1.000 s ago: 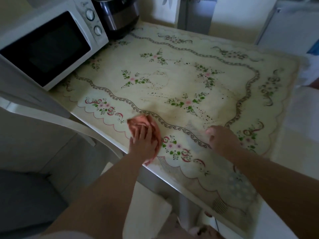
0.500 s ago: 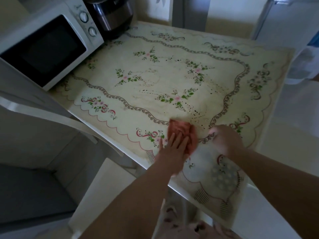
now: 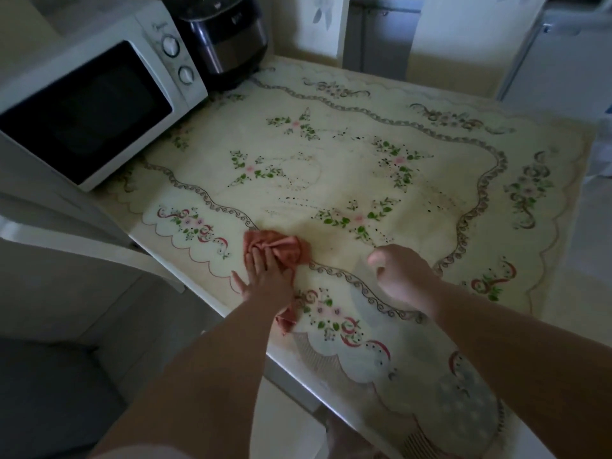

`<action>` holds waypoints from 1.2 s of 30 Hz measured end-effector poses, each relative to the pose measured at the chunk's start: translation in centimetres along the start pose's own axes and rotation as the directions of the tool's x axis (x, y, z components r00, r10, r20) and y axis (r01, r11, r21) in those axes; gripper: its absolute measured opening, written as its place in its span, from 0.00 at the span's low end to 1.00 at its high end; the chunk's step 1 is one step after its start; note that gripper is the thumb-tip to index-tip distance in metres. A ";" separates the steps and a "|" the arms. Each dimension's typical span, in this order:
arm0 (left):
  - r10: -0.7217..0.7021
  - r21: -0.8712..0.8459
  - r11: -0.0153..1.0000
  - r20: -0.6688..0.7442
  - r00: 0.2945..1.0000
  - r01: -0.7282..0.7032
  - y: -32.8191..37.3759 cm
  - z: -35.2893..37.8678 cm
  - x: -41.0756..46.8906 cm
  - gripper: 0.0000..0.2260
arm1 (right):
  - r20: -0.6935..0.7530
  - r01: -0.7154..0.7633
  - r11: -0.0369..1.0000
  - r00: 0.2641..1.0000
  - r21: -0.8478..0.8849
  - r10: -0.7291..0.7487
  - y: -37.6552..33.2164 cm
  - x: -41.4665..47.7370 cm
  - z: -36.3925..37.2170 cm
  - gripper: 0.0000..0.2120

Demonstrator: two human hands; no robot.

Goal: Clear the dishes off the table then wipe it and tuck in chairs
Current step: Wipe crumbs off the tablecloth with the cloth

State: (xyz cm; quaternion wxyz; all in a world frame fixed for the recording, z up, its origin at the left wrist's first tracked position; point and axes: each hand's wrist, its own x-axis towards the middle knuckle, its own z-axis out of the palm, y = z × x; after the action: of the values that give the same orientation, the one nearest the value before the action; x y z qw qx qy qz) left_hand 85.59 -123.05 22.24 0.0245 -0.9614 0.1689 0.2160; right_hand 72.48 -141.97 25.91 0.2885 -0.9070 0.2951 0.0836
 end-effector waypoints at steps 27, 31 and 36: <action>0.657 0.260 0.737 -0.062 0.751 -0.623 8.7 -3.8 12.6 0.26 | -0.295 -0.054 0.994 0.955 -0.096 0.023 -0.9 12.2 -1.9 0.28; 0.715 0.255 0.673 0.016 0.699 -0.694 9.7 -2.1 8.1 0.27 | -0.203 -0.112 0.987 0.975 -0.113 0.087 -0.7 8.3 -2.8 0.26; 0.663 0.223 0.727 0.016 0.748 -0.649 8.4 0.5 2.6 0.27 | -0.139 -0.120 0.983 0.985 -0.137 0.101 -0.6 4.0 -2.4 0.26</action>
State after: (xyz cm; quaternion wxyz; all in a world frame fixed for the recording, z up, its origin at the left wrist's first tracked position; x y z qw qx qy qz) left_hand 84.76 -131.71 20.91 0.0447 -0.8374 0.5207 0.1600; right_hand 76.03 -144.92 26.86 0.1968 -0.9113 0.3565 0.0605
